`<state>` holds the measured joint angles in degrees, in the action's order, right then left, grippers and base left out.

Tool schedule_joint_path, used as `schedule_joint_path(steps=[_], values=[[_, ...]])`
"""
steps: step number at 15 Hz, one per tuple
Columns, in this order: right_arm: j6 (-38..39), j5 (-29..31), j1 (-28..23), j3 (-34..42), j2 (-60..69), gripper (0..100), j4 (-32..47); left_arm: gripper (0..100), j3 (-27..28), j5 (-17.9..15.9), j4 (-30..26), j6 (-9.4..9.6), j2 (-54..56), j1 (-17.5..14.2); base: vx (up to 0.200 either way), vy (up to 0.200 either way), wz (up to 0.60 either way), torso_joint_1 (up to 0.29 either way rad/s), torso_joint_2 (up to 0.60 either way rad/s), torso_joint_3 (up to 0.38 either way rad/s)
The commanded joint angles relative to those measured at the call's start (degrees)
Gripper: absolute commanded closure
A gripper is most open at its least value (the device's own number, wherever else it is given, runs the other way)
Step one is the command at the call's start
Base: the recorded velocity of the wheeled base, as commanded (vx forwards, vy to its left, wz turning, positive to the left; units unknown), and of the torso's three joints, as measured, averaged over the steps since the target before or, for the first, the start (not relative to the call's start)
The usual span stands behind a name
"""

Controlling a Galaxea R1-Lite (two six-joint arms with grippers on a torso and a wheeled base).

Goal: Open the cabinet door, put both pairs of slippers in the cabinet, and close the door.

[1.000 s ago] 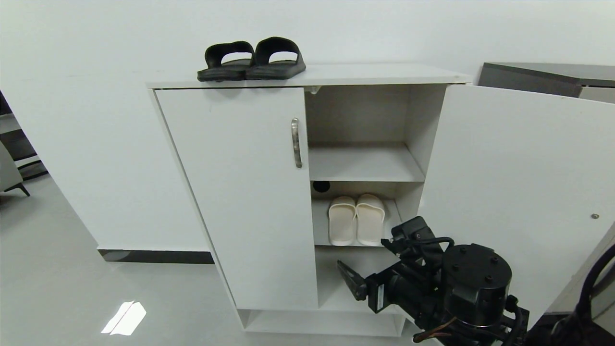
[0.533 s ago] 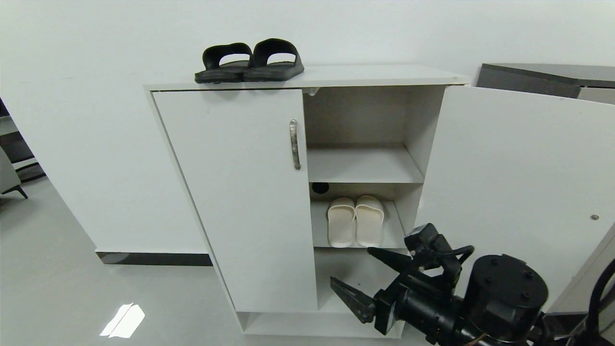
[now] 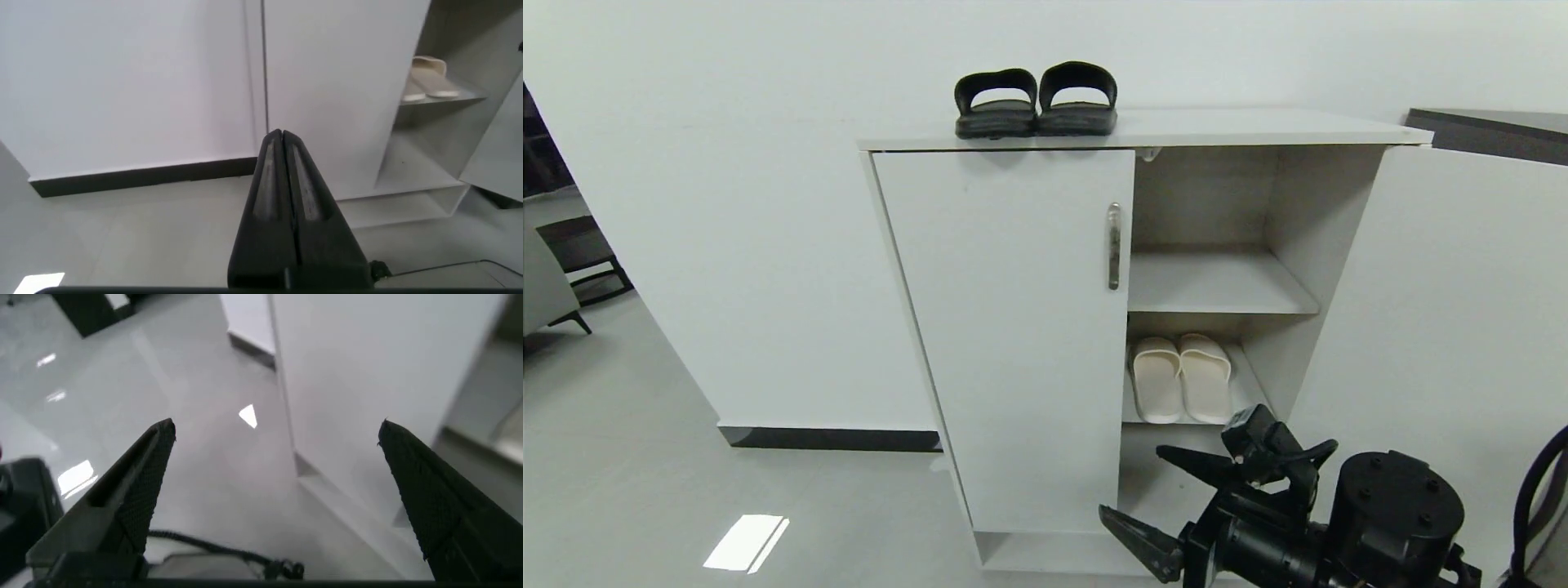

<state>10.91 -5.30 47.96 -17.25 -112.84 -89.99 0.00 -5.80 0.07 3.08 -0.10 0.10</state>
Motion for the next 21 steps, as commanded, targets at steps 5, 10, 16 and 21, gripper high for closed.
schedule_joint_path(steps=[5,10,16,21], values=[[-1.77,-1.90,-0.06,2.31,-1.69,0,-0.01,100,0.00,0.00,-0.07,-0.01,-0.08,-0.01,0.000,0.200,0.00,0.003,0.00,0.003],[-1.59,-1.99,0.03,2.31,-3.36,0,-0.01,100,0.00,0.00,-0.07,-0.45,-0.08,-0.01,0.000,0.040,0.00,0.001,0.00,0.000],[-1.59,-1.99,0.03,2.31,-3.36,0,-0.01,100,0.00,0.09,-0.07,-0.89,-0.08,-0.01,0.000,0.000,0.00,0.000,0.00,0.000],[-1.86,-1.82,0.03,2.40,-3.44,0,-0.01,100,0.00,0.09,-0.07,-0.89,-0.08,-0.01,0.000,0.000,0.00,0.000,0.00,0.000]])
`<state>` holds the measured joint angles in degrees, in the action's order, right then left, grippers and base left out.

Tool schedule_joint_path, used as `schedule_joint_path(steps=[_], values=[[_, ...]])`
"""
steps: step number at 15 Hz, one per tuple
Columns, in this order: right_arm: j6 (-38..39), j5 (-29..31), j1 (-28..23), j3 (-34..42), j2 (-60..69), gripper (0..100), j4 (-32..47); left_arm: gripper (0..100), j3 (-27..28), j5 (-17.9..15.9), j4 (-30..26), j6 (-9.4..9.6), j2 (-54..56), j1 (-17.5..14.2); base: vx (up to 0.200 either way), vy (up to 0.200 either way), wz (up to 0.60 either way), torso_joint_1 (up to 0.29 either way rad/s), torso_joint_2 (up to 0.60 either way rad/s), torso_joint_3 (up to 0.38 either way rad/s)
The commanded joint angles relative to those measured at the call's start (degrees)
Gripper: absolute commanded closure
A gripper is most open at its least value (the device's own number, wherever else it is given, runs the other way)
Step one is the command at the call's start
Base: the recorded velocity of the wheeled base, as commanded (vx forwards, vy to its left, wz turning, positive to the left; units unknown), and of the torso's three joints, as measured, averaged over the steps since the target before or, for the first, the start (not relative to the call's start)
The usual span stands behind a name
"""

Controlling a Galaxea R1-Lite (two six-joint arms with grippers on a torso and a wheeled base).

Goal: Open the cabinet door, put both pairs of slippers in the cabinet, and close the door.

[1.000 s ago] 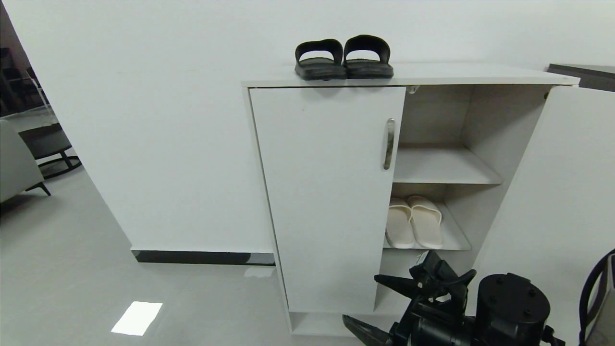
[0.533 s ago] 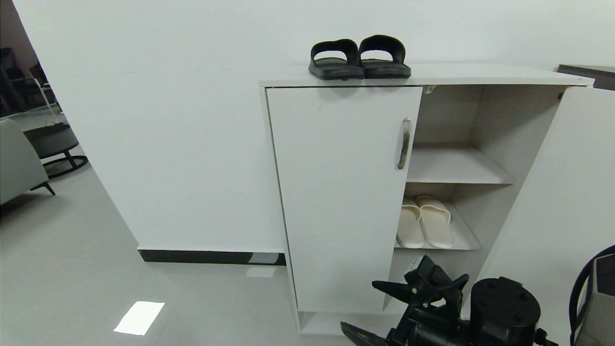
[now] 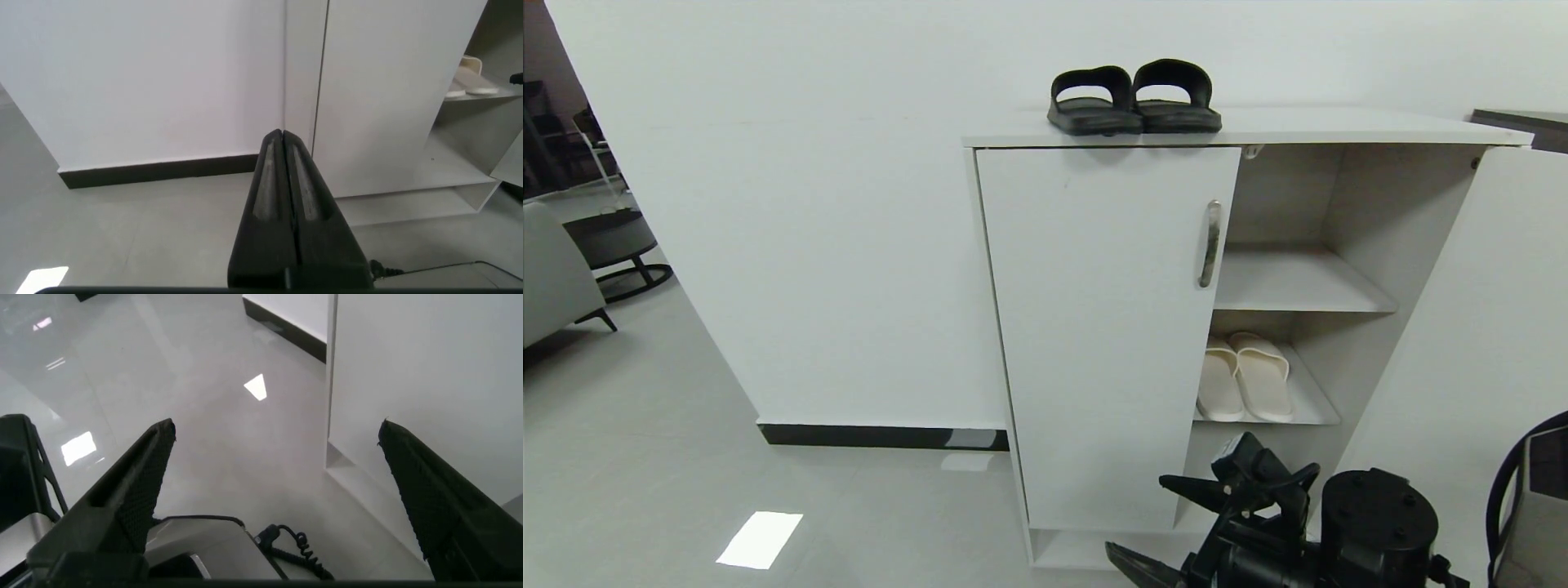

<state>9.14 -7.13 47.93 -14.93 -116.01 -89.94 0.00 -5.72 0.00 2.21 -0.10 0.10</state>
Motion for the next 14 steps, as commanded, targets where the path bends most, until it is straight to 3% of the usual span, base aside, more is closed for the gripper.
schedule_joint_path(steps=[1,4,8,14], values=[[0.00,0.01,0.05,0.17,-0.27,0,-0.06,100,0.00,0.00,0.00,-0.01,-0.08,-0.01,0.000,0.000,0.00,0.000,0.00,0.000],[0.00,0.01,0.05,0.26,-0.27,0,-0.06,100,0.00,0.00,0.00,-0.10,-0.08,-0.01,0.000,0.000,0.00,0.000,0.00,0.000],[-0.09,0.01,0.05,0.43,-0.27,0,-0.06,100,0.00,0.00,0.00,-0.10,-0.08,-0.01,0.000,0.000,0.00,0.060,-0.22,-0.238],[-0.09,0.01,0.05,0.34,-0.27,0,-0.06,100,0.00,0.00,0.00,-0.80,-0.08,-0.01,0.000,0.000,0.00,0.176,-0.50,-0.299]])
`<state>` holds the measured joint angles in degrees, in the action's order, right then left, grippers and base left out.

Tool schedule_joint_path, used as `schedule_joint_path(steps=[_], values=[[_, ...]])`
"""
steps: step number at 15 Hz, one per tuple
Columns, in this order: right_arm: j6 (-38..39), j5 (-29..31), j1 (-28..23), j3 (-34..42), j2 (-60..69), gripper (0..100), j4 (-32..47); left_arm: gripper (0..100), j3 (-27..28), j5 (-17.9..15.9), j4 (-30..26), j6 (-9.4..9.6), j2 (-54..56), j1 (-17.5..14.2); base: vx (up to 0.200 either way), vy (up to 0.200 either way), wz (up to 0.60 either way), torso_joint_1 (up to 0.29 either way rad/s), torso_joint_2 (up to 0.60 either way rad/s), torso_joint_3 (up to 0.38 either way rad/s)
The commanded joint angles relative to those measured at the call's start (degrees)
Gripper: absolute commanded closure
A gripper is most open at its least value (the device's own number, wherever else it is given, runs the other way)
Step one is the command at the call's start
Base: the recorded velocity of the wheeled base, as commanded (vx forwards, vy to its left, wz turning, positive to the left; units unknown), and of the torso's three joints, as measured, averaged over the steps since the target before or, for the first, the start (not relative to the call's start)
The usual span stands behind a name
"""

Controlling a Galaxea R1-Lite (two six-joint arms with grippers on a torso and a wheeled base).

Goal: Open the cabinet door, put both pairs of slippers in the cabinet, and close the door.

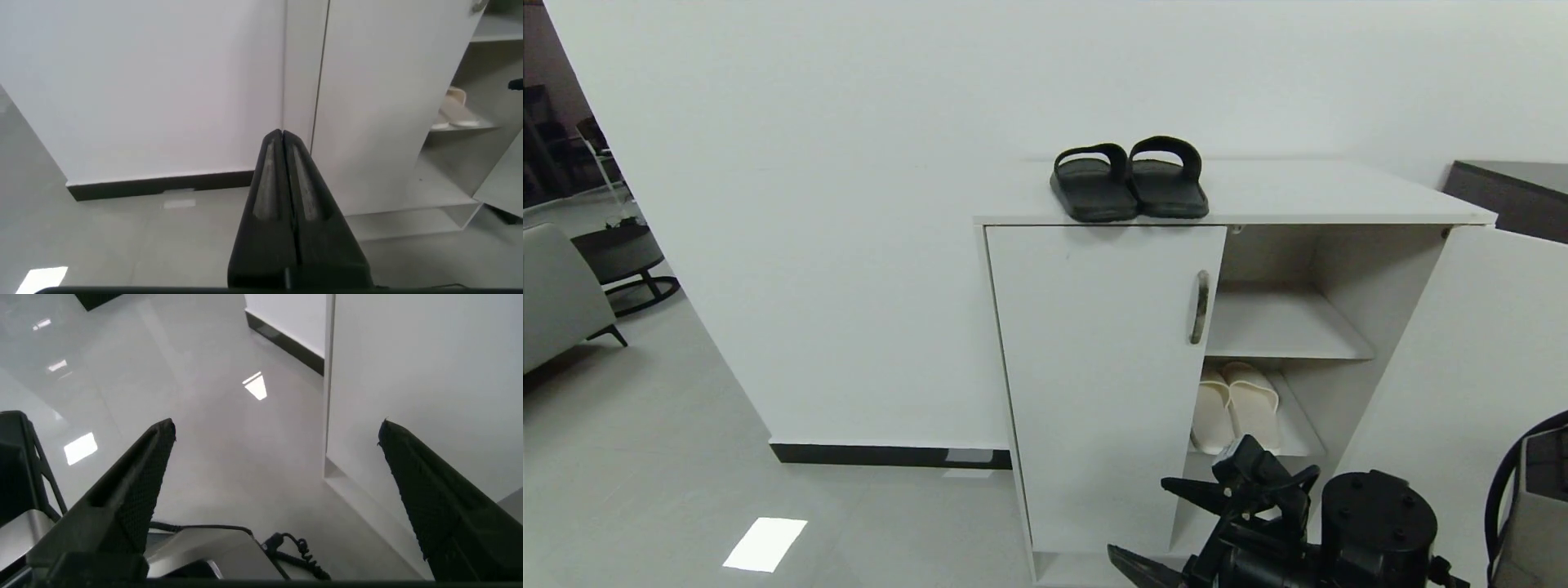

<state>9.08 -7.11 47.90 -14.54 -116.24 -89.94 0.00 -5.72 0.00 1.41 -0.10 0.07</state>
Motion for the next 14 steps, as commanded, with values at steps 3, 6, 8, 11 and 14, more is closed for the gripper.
schedule_joint_path(steps=[3,6,8,11,14], values=[[-0.03,-0.01,0.09,-0.05,-0.57,0,-0.06,100,0.00,0.00,0.00,-0.01,-0.08,0.01,0.000,0.000,0.00,0.190,-0.47,-0.290],[-0.12,0.16,0.18,0.04,-0.13,0,-0.06,100,0.00,0.00,0.00,-0.01,-0.08,0.01,0.000,0.000,0.00,0.194,-0.48,-0.282],[-0.21,0.16,0.09,0.13,0.13,0,-0.06,100,0.00,0.00,0.00,-0.01,-0.08,0.01,0.000,0.000,0.00,0.210,-0.50,-0.283],[-0.21,0.08,0.09,0.13,0.13,0,-0.06,100,0.00,0.00,0.00,-0.01,-0.08,0.01,0.000,0.000,0.00,0.219,-0.50,-0.282],[-0.21,0.16,0.09,0.13,0.13,0,-0.06,100,0.00,0.00,0.00,-0.01,-0.08,0.01,0.000,0.000,0.00,0.238,-0.52,-0.292]])
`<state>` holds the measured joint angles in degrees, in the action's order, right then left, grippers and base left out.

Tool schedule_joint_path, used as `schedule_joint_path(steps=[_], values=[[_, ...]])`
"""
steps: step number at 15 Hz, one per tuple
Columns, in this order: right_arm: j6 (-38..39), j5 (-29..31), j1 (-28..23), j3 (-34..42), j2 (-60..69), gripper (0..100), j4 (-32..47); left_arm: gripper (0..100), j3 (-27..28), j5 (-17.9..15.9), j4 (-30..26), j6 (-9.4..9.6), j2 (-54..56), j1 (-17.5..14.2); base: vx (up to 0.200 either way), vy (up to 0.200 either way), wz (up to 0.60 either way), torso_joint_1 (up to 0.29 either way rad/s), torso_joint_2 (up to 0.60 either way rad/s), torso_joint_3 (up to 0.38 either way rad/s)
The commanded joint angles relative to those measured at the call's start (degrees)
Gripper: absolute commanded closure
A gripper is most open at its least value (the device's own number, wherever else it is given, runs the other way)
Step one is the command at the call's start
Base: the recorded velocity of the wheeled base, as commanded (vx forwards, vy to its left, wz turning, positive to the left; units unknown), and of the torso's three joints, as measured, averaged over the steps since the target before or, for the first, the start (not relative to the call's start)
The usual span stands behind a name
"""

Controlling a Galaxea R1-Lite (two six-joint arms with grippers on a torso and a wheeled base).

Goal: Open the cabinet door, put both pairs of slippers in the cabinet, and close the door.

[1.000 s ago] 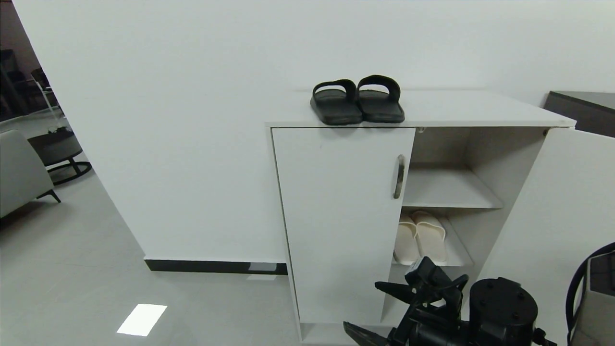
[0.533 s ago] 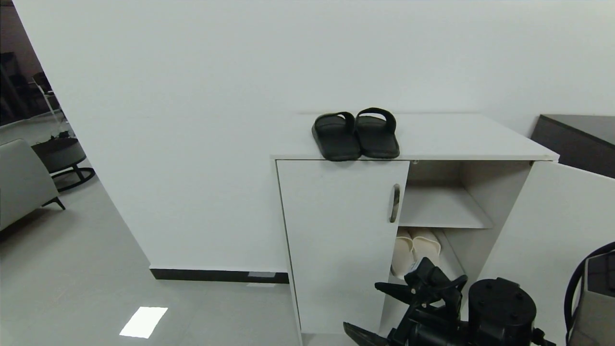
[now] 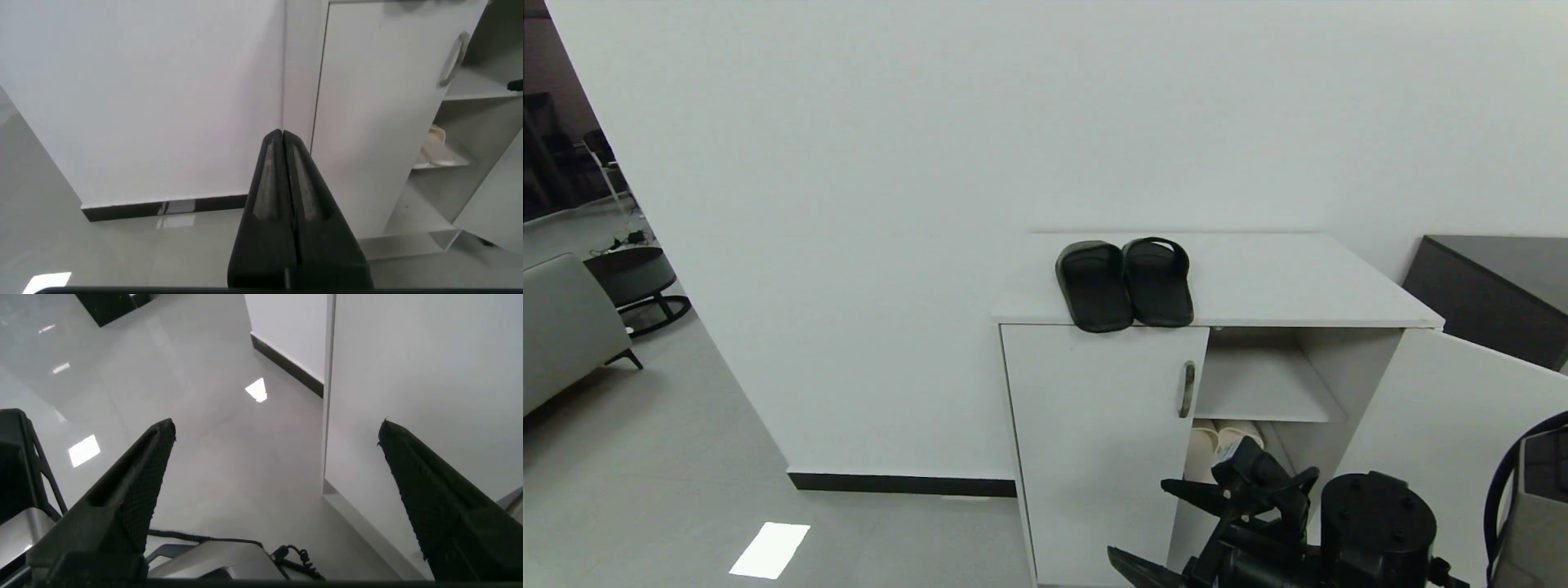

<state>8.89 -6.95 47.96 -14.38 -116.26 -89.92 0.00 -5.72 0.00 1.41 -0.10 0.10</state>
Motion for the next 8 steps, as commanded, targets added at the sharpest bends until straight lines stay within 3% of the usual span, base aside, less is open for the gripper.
schedule_joint_path(steps=[1,8], values=[[-0.01,-0.08,0.03,-0.03,0.16,0,-0.08,100,0.00,0.00,0.00,-0.01,-0.08,-0.01,0.000,0.000,0.00,0.242,-0.53,-0.295],[0.43,-1.23,-0.06,0.94,-0.81,0,-0.08,100,0.00,0.00,0.00,-0.01,-0.08,-0.01,0.000,0.000,0.00,0.265,-0.57,-0.305]])
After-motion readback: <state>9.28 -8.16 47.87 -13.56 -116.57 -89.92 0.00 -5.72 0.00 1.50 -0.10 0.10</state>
